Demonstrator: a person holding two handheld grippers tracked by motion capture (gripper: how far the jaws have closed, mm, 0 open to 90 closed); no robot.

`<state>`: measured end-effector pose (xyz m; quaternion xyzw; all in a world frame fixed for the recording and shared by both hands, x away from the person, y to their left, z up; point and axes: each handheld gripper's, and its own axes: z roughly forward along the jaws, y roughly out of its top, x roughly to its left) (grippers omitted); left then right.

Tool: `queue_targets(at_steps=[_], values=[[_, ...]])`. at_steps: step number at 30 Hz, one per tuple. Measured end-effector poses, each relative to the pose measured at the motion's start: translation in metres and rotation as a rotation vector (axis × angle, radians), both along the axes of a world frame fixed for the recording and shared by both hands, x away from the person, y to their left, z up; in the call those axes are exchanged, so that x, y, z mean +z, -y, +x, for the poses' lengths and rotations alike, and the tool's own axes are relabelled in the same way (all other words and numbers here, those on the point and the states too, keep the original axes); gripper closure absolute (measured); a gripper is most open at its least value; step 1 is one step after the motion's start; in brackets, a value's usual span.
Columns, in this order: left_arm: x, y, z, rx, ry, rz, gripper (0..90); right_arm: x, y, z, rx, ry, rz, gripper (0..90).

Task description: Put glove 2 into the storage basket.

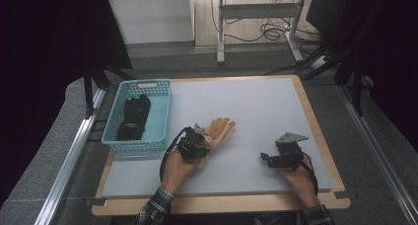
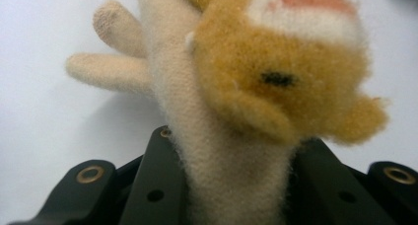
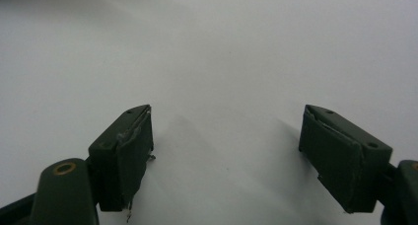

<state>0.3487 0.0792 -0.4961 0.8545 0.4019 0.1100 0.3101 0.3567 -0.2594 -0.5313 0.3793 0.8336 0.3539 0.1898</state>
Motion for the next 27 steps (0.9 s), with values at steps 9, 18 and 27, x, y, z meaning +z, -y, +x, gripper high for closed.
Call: queue_targets(at_steps=[9, 18, 27], values=[[0.040, -0.016, 0.014, 0.068, 0.051, 0.024, 73.0, 0.000, 0.000, 0.000, 0.001, 0.001, -0.001, 20.5], [0.073, -0.048, 0.029, 0.153, 0.078, 0.039, 72.2, 0.000, 0.000, 0.000, 0.000, -0.001, 0.000, 20.5], [0.093, -0.096, 0.044, 0.282, 0.088, 0.044, 72.0, 0.000, 0.000, 0.000, 0.001, 0.000, 0.000, 20.5]])
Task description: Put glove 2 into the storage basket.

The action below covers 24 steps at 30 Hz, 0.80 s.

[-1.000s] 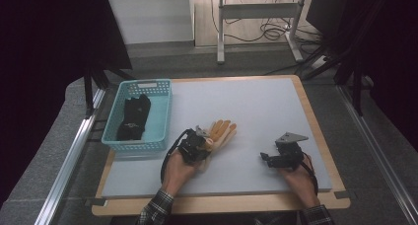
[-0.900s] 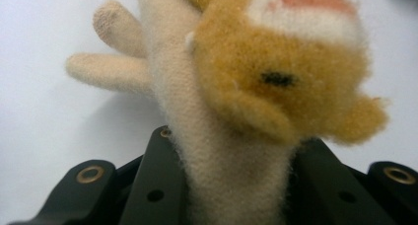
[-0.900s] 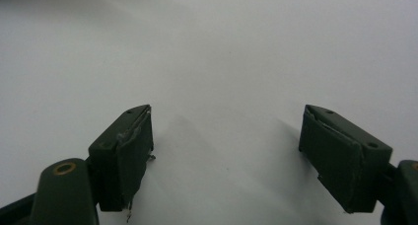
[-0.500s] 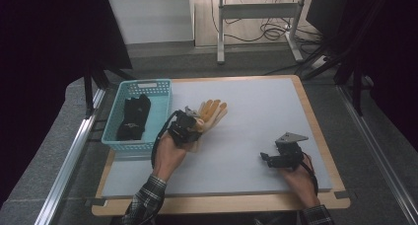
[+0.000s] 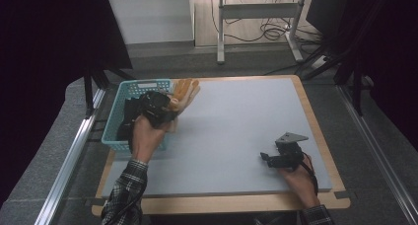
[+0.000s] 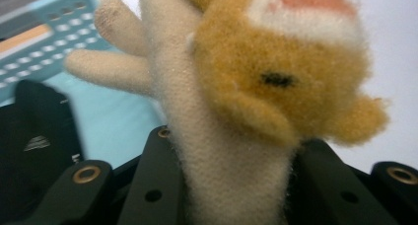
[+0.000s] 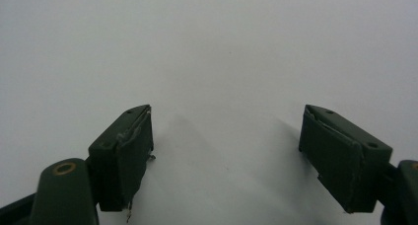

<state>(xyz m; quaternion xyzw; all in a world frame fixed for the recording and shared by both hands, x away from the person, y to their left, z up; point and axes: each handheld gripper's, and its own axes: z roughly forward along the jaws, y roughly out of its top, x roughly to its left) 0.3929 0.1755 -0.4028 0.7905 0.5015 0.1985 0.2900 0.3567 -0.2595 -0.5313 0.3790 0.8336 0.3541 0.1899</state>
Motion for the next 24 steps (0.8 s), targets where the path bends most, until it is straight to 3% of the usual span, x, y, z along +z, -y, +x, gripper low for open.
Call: queue_targets(at_steps=[5, 11, 21, 24], values=[[0.004, -0.024, 0.007, 0.061, -0.012, 0.007, 71.6, 0.000, 0.000, 0.000, 0.000, 0.000, 0.000, 20.5], [-0.002, -0.052, 0.019, 0.142, -0.051, 0.022, 70.4, 0.000, 0.000, 0.000, 0.000, -0.001, 0.000, 20.5], [-0.038, -0.079, 0.050, 0.266, -0.180, 0.049, 69.1, 0.000, 0.000, 0.000, 0.000, 0.000, 0.000, 20.5], [-0.050, -0.084, 0.058, 0.282, -0.217, 0.059, 68.9, 0.000, 0.000, 0.000, -0.001, 0.000, 0.001, 20.5]])
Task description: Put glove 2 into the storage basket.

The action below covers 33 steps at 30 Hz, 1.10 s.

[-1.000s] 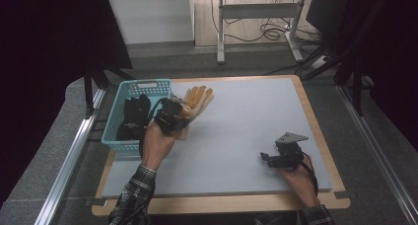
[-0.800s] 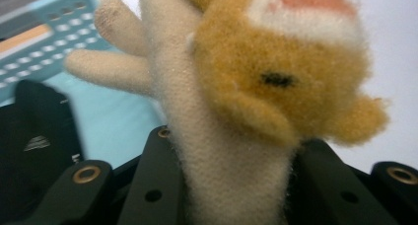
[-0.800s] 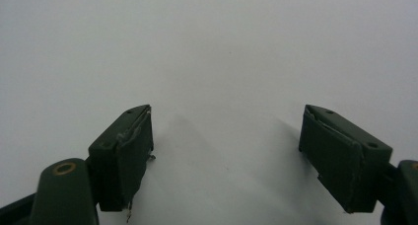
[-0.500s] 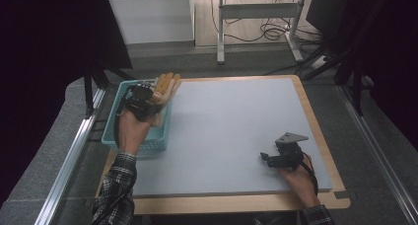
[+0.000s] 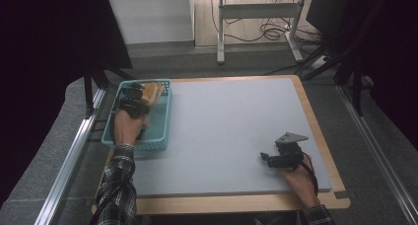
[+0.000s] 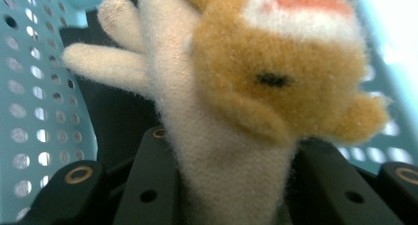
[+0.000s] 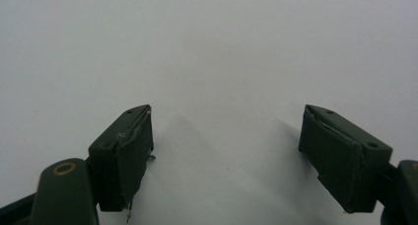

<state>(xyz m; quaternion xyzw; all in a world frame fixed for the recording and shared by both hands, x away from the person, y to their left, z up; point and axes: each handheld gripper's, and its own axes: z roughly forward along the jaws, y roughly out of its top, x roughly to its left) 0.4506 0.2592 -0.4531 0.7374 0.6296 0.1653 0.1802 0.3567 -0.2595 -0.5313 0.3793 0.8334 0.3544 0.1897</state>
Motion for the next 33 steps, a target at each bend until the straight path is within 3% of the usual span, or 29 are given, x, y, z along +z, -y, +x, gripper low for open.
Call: queue_targets(at_steps=[9, 18, 21, 24, 27, 33], values=[[-0.022, 0.014, 0.015, -0.034, -0.041, -0.021, 67.9, 0.000, 0.000, 0.000, 0.000, 0.000, 0.001, 20.5], [-0.031, 0.031, 0.028, -0.055, -0.081, -0.003, 65.2, 0.000, 0.000, 0.000, -0.001, 0.000, 0.002, 20.4], [-0.038, 0.036, 0.033, -0.065, -0.112, -0.004, 61.8, 0.000, 0.000, 0.000, 0.000, 0.000, 0.002, 20.4], [-0.042, 0.035, 0.036, -0.062, -0.130, -0.020, 53.7, 0.000, 0.000, 0.000, 0.000, 0.000, 0.002, 20.4], [-0.044, 0.026, 0.036, -0.044, -0.145, -0.026, 35.0, 0.000, 0.000, 0.000, 0.000, -0.001, 0.002, 20.4], [-0.038, 0.020, 0.030, -0.083, -0.112, -0.089, 14.4, 0.000, 0.000, 0.000, 0.000, -0.001, 0.001, 20.4]])
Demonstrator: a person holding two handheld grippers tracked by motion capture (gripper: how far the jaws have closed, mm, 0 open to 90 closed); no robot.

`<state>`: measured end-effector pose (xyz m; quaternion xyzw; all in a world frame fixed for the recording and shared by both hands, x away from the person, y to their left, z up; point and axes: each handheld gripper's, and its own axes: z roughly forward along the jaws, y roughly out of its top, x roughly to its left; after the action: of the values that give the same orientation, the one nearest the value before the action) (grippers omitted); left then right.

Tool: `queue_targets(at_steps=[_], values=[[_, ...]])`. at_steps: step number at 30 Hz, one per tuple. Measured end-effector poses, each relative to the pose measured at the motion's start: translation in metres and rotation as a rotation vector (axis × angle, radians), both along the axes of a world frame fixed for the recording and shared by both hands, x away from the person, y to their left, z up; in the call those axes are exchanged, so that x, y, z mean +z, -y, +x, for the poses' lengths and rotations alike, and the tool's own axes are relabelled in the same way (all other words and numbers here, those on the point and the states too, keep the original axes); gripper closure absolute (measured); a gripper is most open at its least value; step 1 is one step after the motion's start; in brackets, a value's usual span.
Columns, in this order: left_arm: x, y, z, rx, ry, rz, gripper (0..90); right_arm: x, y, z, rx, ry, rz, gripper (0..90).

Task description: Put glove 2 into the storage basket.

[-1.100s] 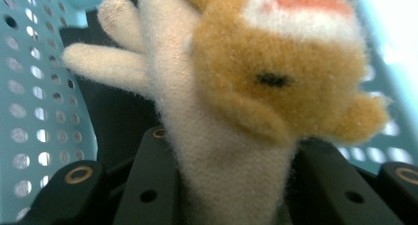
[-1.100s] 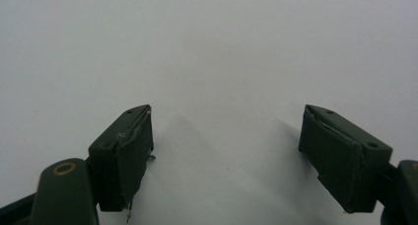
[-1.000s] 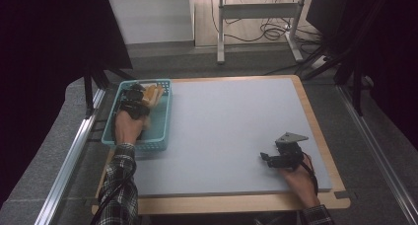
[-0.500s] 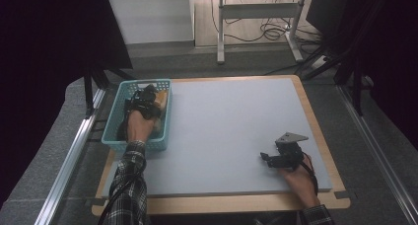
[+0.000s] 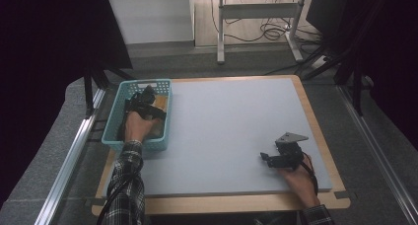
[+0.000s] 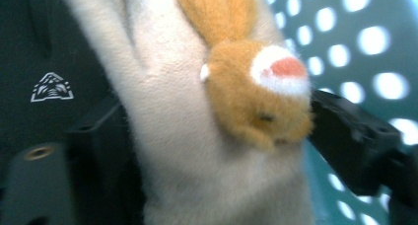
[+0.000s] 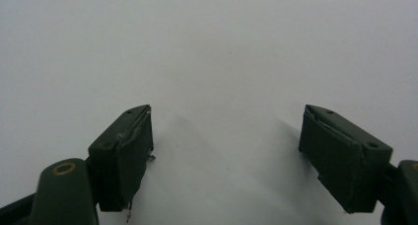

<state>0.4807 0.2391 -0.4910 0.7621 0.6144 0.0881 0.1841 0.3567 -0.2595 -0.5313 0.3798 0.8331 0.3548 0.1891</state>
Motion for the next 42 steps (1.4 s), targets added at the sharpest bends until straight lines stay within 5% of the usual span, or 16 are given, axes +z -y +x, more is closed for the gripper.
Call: queue_targets(at_steps=[11, 16, 19, 27, 34, 39, 42], values=[[0.033, -0.010, -0.016, -0.022, 0.084, -0.016, 9.8, 0.000, 0.000, 0.000, 0.001, 0.001, -0.001, 20.4], [0.047, -0.017, -0.023, 0.003, 0.132, 0.011, 16.0, 0.000, 0.000, 0.000, 0.002, 0.001, -0.001, 20.4], [0.051, -0.024, -0.026, 0.026, 0.157, 0.032, 30.7, 0.000, 0.000, 0.000, 0.002, 0.001, -0.002, 20.4], [0.031, -0.038, -0.023, 0.063, 0.131, 0.059, 85.8, 0.000, 0.000, 0.000, 0.001, 0.001, -0.001, 20.4], [0.004, -0.028, -0.007, 0.052, 0.074, 0.057, 90.0, 0.000, 0.000, 0.000, 0.000, 0.001, 0.000, 20.4], [-0.003, -0.021, -0.001, 0.040, 0.065, 0.046, 90.0, 0.000, 0.000, 0.000, 0.000, 0.001, 0.000, 20.4], [-0.004, -0.016, 0.001, 0.025, 0.070, -0.004, 90.0, 0.000, 0.000, 0.000, 0.001, 0.000, 0.000, 20.4]])
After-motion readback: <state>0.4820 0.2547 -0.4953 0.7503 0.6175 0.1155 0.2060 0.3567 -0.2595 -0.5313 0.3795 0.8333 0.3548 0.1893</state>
